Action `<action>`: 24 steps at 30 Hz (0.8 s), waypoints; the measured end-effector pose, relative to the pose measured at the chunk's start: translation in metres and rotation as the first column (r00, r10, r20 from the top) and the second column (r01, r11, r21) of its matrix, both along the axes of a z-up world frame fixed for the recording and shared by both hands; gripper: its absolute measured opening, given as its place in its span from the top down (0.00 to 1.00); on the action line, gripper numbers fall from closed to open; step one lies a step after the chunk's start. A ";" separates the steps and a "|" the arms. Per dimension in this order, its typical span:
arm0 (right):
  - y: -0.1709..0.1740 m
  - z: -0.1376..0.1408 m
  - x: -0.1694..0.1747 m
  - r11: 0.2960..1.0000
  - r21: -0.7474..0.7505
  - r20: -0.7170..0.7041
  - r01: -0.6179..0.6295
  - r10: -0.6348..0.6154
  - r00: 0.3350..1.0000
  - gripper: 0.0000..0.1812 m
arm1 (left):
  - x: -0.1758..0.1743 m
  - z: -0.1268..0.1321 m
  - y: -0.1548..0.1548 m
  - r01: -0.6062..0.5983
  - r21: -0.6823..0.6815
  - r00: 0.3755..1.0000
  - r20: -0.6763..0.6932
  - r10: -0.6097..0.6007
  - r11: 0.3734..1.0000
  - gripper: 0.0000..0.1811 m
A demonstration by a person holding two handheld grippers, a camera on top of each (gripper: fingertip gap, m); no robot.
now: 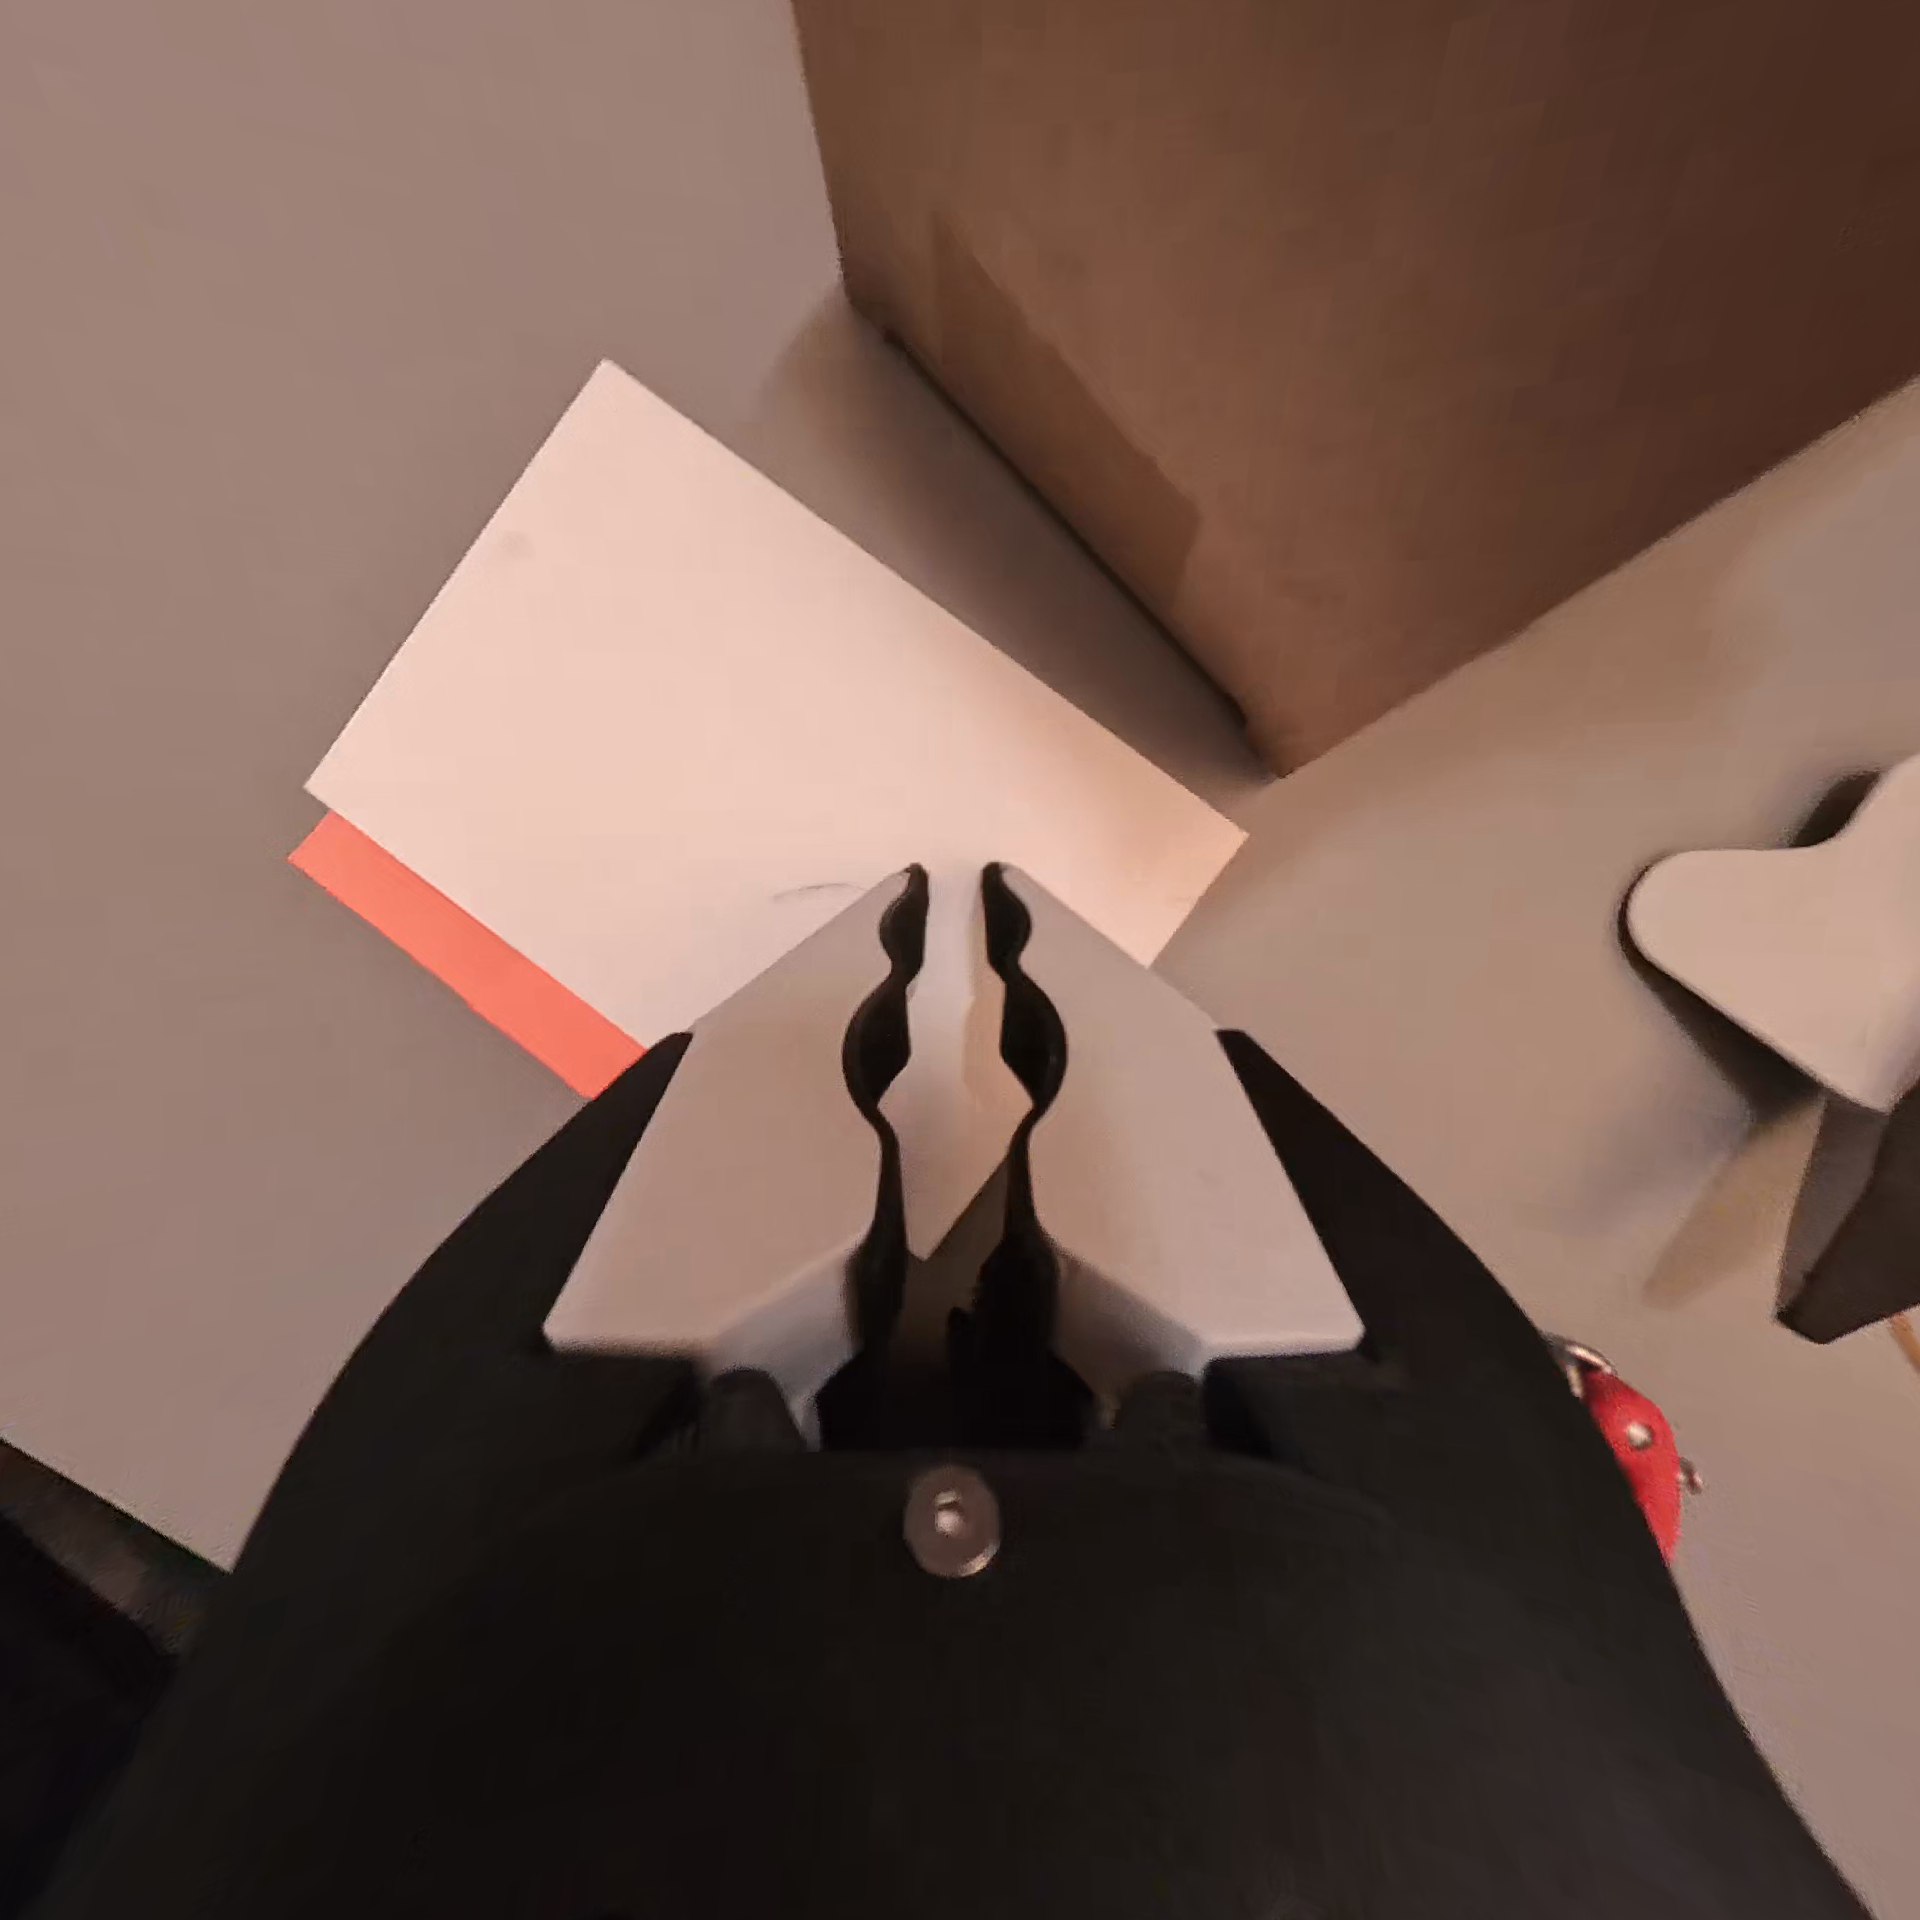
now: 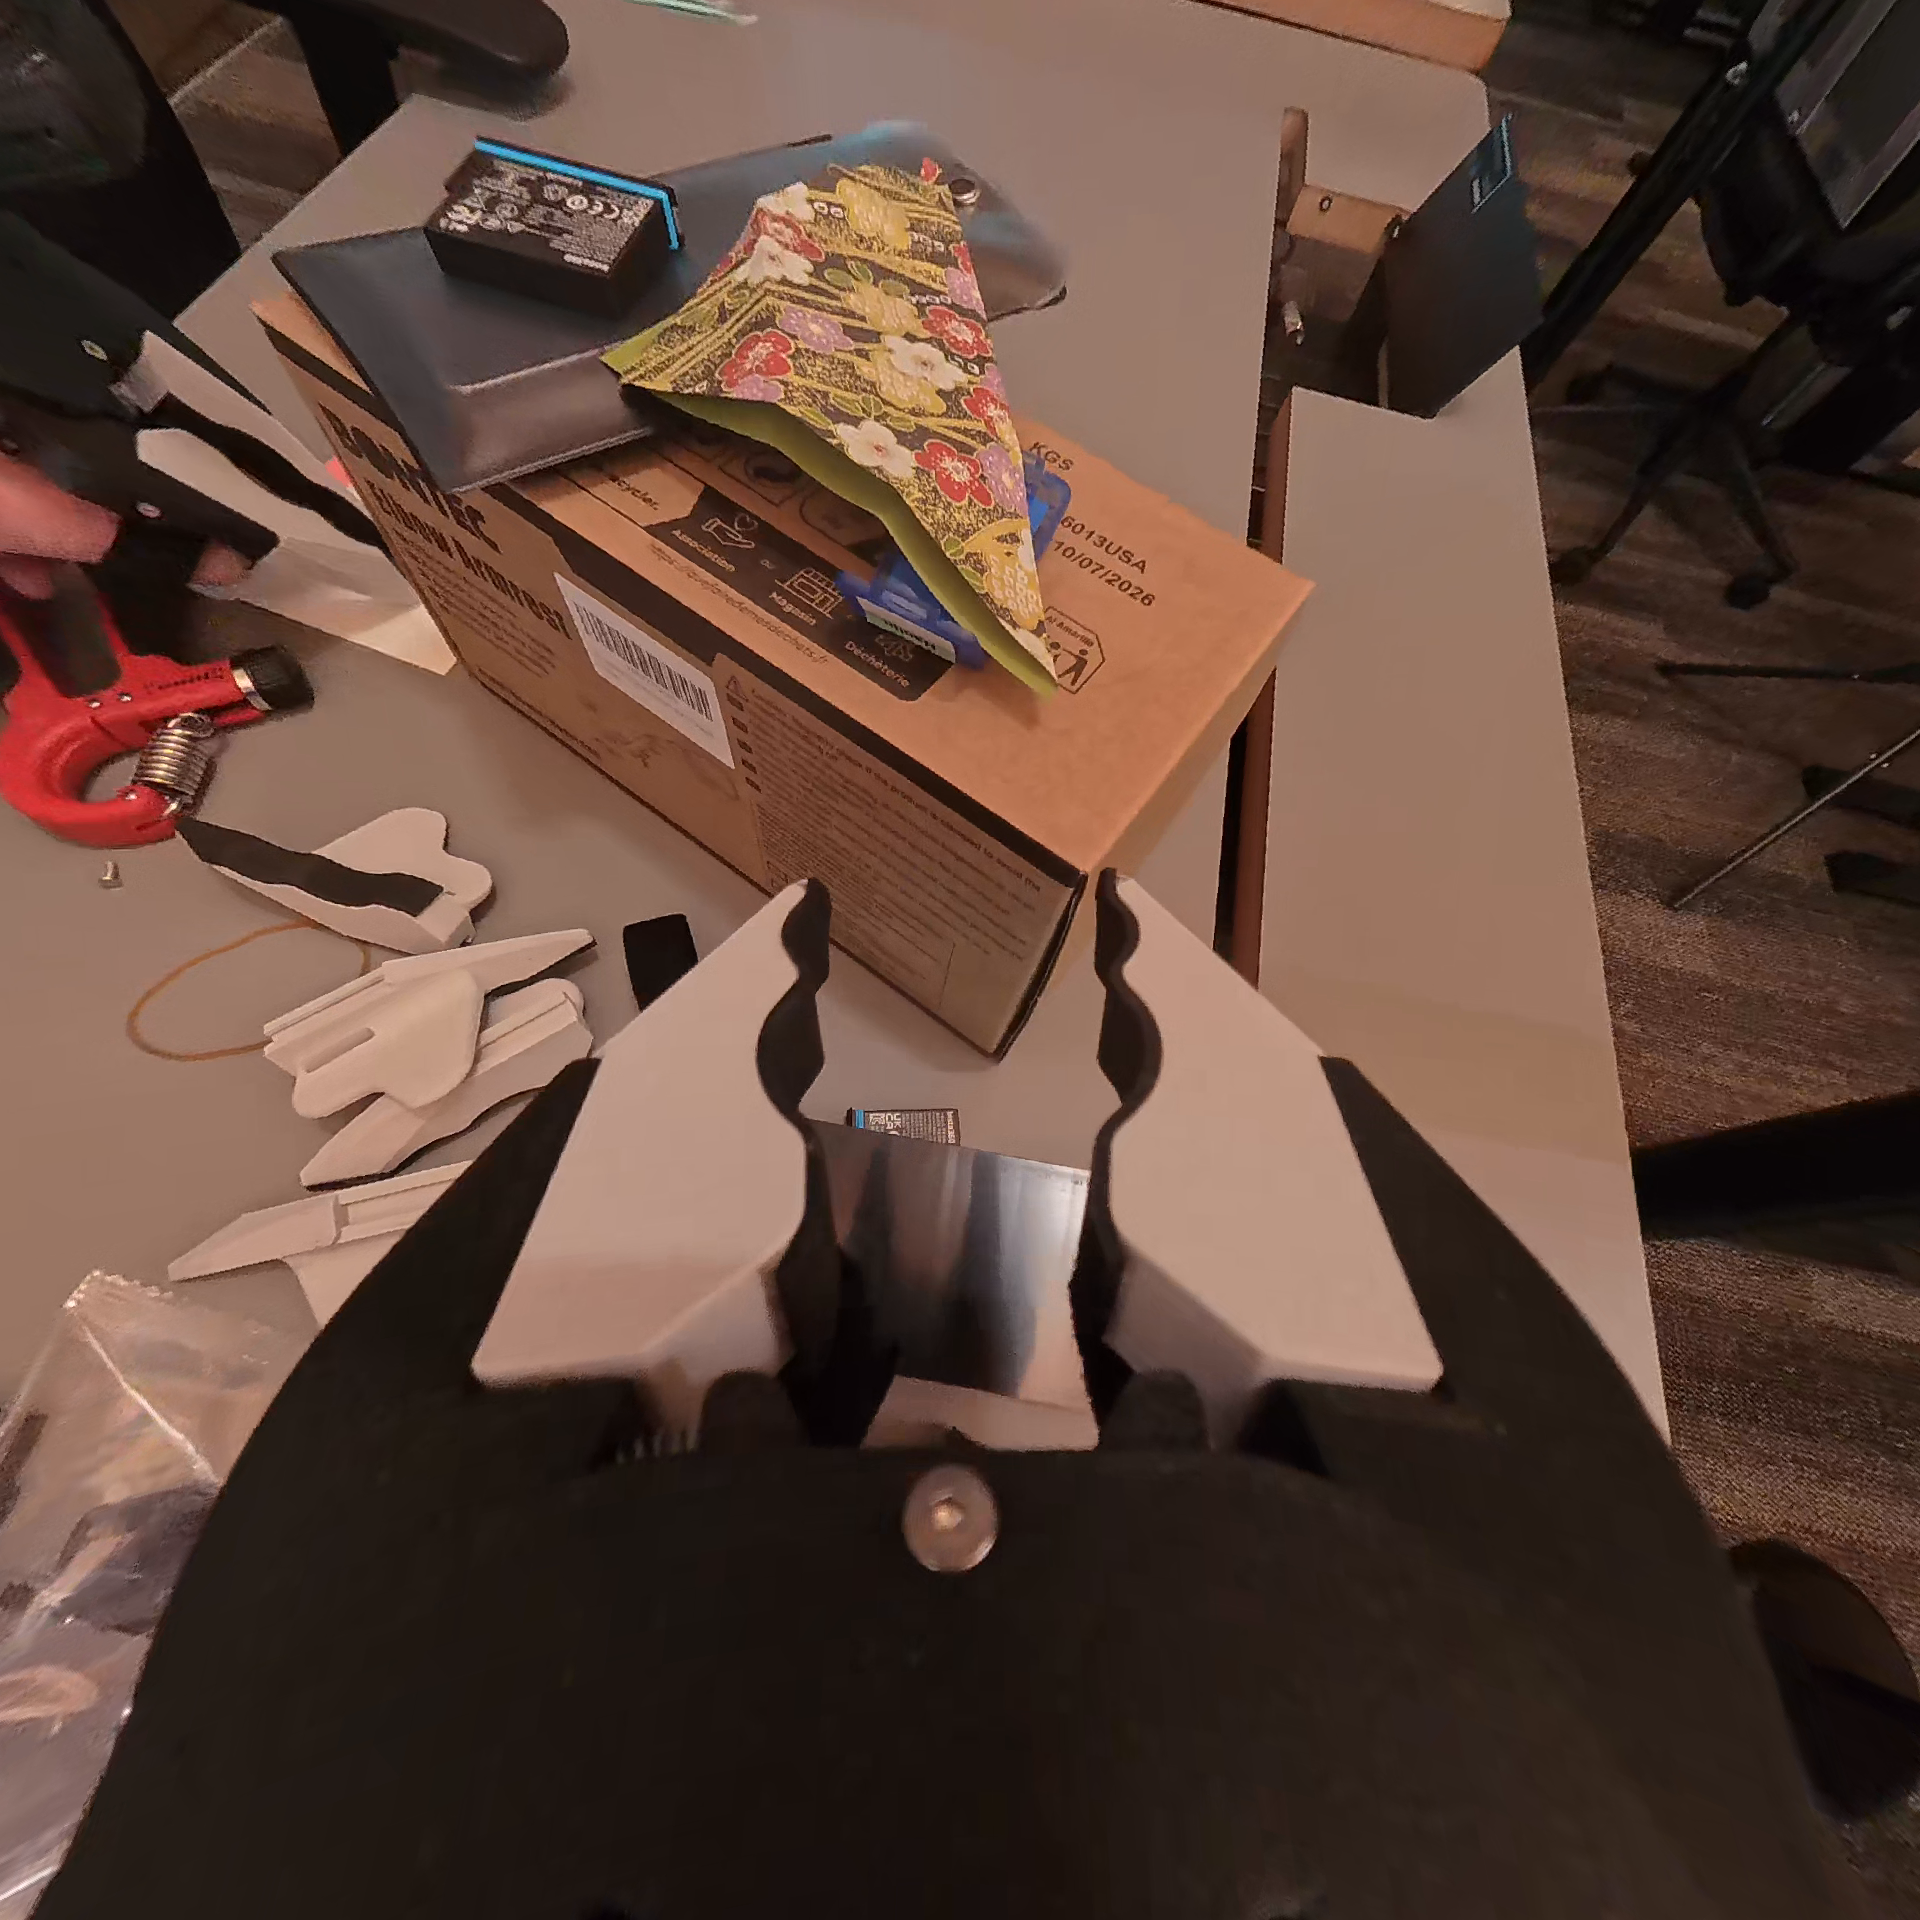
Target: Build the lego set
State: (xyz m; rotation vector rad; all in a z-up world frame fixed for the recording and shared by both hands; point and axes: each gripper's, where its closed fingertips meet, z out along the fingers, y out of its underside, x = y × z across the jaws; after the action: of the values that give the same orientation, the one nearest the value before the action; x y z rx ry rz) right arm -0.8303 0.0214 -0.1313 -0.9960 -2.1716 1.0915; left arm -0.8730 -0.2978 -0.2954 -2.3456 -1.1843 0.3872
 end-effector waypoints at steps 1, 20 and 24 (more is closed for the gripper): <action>-0.001 0.001 0.001 1.000 -0.004 -0.001 -0.002 0.002 1.000 0.73 | -0.001 0.000 -0.002 0.007 -0.004 1.000 -0.012 -0.007 1.000 0.97; -0.051 0.115 0.077 0.995 -0.074 -0.177 -0.071 0.057 0.983 0.73 | 0.025 0.083 -0.079 -0.297 0.340 0.907 -0.193 0.375 0.892 0.73; -0.075 0.124 0.098 0.992 -0.059 -0.196 -0.113 0.100 0.976 0.73 | 0.008 0.032 -0.079 -0.338 0.219 0.939 0.010 0.344 0.915 0.76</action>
State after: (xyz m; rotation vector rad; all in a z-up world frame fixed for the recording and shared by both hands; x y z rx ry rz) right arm -0.7326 -0.0534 -0.0077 -0.7752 -2.0618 1.2667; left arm -0.8648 -0.3770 -0.2635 -1.9412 -1.5443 0.3845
